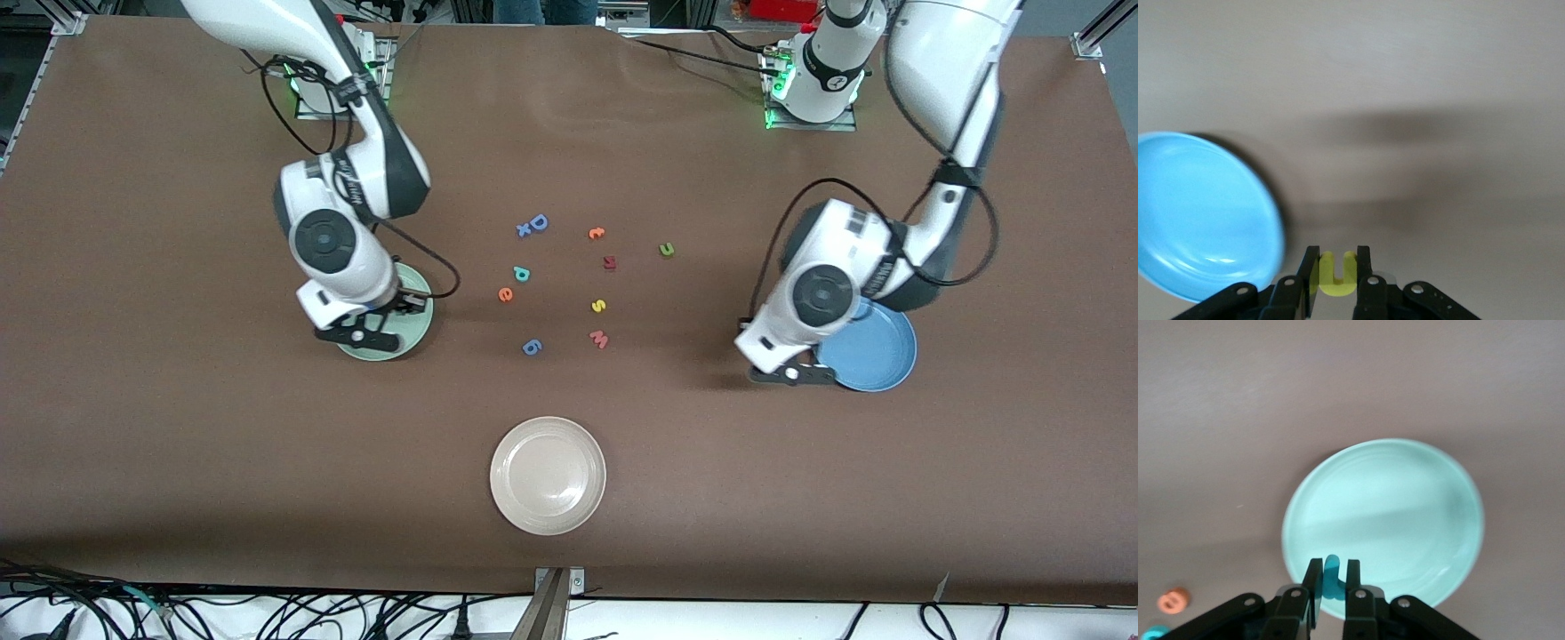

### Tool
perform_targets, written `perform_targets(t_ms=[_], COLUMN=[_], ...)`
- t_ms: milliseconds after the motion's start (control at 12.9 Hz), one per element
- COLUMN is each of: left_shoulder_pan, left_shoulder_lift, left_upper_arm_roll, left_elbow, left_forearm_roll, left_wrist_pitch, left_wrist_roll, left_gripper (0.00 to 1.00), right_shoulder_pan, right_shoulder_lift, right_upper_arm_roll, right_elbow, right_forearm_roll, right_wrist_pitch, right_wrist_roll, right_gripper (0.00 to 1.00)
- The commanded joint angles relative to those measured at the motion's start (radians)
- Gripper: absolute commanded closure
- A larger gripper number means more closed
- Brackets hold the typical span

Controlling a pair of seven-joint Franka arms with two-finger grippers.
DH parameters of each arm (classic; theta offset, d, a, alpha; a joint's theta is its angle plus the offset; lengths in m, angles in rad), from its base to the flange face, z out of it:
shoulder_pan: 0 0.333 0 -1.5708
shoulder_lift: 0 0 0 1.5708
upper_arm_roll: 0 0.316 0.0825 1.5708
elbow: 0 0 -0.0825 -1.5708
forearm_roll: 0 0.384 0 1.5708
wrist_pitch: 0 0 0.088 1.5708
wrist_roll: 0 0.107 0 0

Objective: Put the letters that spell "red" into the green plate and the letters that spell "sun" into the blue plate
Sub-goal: 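Put the u on the blue plate while the right gripper drops the l, then grasp the e with the right gripper while the left gripper grasps the n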

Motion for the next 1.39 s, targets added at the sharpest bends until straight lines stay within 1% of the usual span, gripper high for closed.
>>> perform_targets(t_ms=[0,155,232,309,387,464,542,619,696,851,928,1006,1083,1238,1315], left_shoulder_pan=[0.116,0.205,0.235,0.244,0.244,0.243,0.238,0.236,0.233,0.236,0.236,0.236,0.236,0.236,0.235], left_shoulder_lift=[-0.005,0.006,0.011,0.014,0.021,0.018,0.014,0.005,-0.009,-0.055,-0.075,-0.090,-0.118,-0.187,-0.205], left_upper_arm_roll=[-0.016,-0.017,-0.017,-0.017,-0.017,-0.017,-0.017,-0.022,-0.044,-0.124,-0.164,-0.205,-0.247,-0.314,-0.345], left_elbow=[-0.003,-0.005,-0.006,-0.006,-0.002,0.001,0.001,-0.005,-0.014,-0.055,-0.078,-0.103,-0.155,-0.334,-0.397], left_forearm_roll=[-0.037,-0.039,-0.039,-0.039,-0.039,-0.039,-0.054,-0.094,-0.152,-0.209,-0.215,-0.215,-0.215,-0.214,-0.214], left_wrist_pitch=[-0.040,-0.038,-0.038,-0.035,-0.030,-0.030,-0.032,-0.035,-0.035,-0.034,-0.026,-0.014,0.041,0.242,0.303], left_wrist_roll=[0.213,0.369,0.419,0.433,0.436,0.439,0.438,0.419,0.374,0.233,0.161,0.089,0.012,-0.090,-0.140], left_gripper=[0.84,0.84,0.84,0.69,0.25,0.00,0.00,0.00,0.00,0.00,0.00,0.00,0.00,0.00,0.00], right_shoulder_pan=[-0.036,-0.039,-0.041,-0.039,-0.039,-0.039,-0.039,-0.036,-0.035,-0.021,0.014,0.061,0.106,0.204,0.232], right_shoulder_lift=[0.056,0.087,0.090,0.091,0.090,0.090,0.088,0.085,0.082,0.087,0.091,0.105,0.114,0.156,0.174], right_upper_arm_roll=[-0.014,-0.009,-0.009,-0.009,-0.009,-0.009,-0.008,-0.003,0.007,0.015,0.018,0.017,0.017,0.012,0.012], right_elbow=[-0.010,-0.014,-0.014,-0.014,-0.009,-0.004,-0.003,-0.001,0.008,0.029,0.029,0.029,0.028,0.026,0.025], right_forearm_roll=[0.018,0.018,0.018,0.018,0.018,0.018,0.019,0.026,0.083,0.266,0.297,0.299,0.297,0.296,0.294], right_wrist_pitch=[0.004,-0.002,-0.005,-0.005,-0.005,-0.005,-0.005,-0.005,-0.005,-0.005,0.005,0.025,0.077,0.167,0.206], right_wrist_roll=[-0.045,-0.046,-0.048,-0.046,-0.046,-0.048,-0.042,-0.037,-0.036,-0.022,0.018,0.095,0.181,0.329,0.375], right_gripper=[1.00,1.00,0.87,0.47,0.11,0.01,0.01,0.01,0.01,0.01,0.03,0.05,0.05,0.05,0.05])
